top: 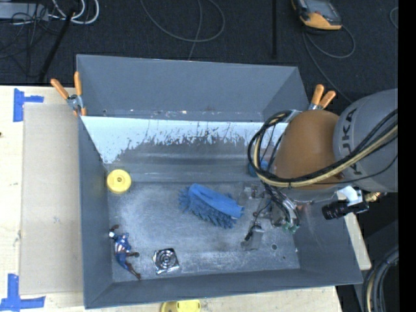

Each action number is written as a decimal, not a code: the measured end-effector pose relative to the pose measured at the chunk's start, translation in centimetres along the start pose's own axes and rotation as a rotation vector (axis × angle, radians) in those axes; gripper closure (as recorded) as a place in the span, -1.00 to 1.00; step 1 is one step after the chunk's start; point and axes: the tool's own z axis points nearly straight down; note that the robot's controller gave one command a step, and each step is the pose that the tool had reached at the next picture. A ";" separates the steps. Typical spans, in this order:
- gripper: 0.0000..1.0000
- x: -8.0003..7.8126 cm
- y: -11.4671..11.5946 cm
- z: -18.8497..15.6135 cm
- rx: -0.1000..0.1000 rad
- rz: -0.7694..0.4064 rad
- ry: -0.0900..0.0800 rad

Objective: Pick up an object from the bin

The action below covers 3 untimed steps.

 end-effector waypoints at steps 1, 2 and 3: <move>-1.00 -3.0 1.9 1.0 -0.002 0.059 -0.013; 1.00 -6.2 3.1 5.7 0.000 0.042 -0.008; 1.00 -6.2 3.1 5.7 0.000 0.042 -0.008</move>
Offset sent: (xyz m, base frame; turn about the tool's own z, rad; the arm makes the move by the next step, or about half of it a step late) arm 0.0650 0.0218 -0.0566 0.0433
